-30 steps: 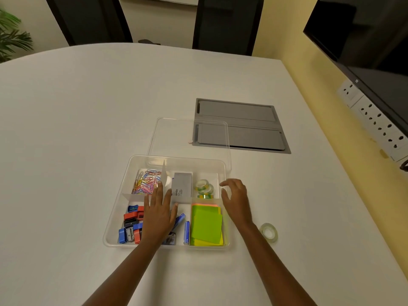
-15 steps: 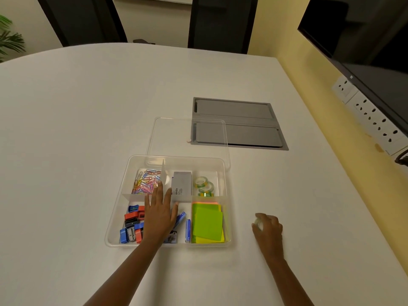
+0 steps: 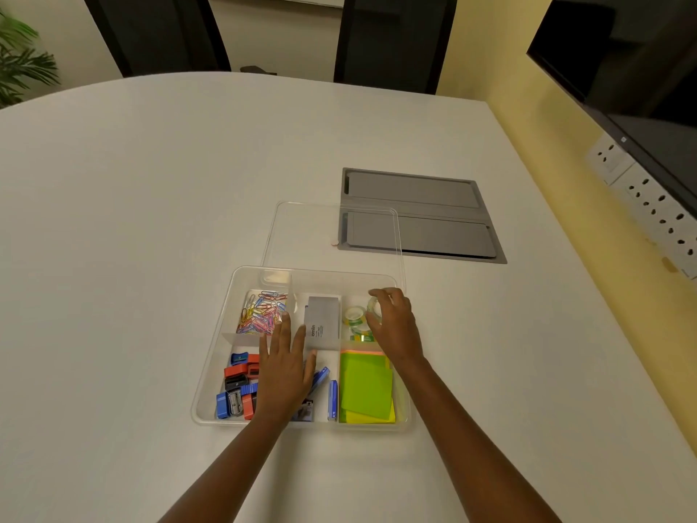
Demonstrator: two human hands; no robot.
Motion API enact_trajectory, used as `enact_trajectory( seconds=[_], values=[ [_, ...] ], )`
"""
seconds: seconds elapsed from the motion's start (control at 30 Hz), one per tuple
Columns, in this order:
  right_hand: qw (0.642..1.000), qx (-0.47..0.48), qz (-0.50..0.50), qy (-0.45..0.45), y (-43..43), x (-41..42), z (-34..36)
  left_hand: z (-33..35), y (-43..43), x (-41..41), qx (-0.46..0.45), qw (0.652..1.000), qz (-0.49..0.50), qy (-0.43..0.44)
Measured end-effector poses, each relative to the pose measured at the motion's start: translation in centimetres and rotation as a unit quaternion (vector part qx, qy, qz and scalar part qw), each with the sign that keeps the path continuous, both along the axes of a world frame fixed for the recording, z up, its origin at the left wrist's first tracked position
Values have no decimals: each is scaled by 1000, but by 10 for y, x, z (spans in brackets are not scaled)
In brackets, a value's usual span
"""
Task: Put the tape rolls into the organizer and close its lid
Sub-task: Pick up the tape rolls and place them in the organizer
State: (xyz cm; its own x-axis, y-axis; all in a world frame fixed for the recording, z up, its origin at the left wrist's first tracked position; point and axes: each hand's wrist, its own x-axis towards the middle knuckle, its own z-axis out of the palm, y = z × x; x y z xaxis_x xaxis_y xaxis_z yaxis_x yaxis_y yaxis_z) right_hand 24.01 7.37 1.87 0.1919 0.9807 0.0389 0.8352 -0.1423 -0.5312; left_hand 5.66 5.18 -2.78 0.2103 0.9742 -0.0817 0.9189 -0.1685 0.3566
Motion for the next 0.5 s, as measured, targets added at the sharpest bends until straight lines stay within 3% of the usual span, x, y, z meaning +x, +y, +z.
enact_trajectory(
  seconds=[0.2, 0.5],
  values=[
    [994, -69, 34, -77, 24, 1, -4, 1, 0, 0, -4, 1000, 5, -10],
    [1000, -7, 10, -20, -4, 8, -7, 6, 9, -33, 0, 999, -40, -35]
  ],
)
